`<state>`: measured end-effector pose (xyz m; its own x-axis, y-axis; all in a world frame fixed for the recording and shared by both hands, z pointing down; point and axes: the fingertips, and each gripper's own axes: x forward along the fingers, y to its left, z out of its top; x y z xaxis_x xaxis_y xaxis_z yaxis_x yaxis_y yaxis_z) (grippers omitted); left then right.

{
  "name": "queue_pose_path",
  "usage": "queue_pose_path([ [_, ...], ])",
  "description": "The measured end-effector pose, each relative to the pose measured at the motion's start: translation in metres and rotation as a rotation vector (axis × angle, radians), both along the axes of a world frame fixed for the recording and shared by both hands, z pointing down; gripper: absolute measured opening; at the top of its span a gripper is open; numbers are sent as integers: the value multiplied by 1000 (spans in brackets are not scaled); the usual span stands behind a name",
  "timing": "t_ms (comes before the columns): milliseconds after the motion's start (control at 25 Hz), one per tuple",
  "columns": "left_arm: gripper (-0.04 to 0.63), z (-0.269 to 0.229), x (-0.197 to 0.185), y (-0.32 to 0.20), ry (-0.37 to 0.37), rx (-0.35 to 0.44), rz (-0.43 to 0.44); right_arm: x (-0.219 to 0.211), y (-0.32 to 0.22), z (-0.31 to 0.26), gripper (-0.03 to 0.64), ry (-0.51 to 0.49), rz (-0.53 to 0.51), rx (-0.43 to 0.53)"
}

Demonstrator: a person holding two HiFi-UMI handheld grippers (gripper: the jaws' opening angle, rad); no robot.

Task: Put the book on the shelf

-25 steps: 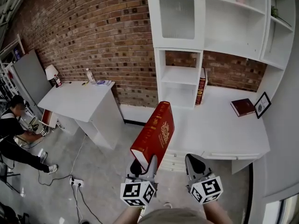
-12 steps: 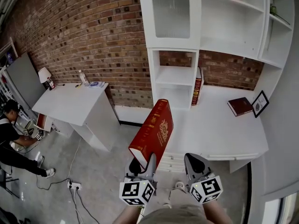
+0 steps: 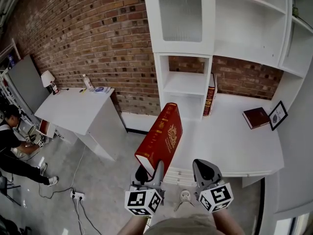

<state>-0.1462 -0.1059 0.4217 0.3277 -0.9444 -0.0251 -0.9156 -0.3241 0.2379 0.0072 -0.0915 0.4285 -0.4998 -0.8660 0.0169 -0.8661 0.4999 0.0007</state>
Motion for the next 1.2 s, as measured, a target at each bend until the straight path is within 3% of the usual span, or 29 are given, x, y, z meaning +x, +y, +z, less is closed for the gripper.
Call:
queue_pose_path([
  [1200, 242, -34, 32, -138, -33, 48, -60, 22, -144, -14, 6, -10, -103, 6],
])
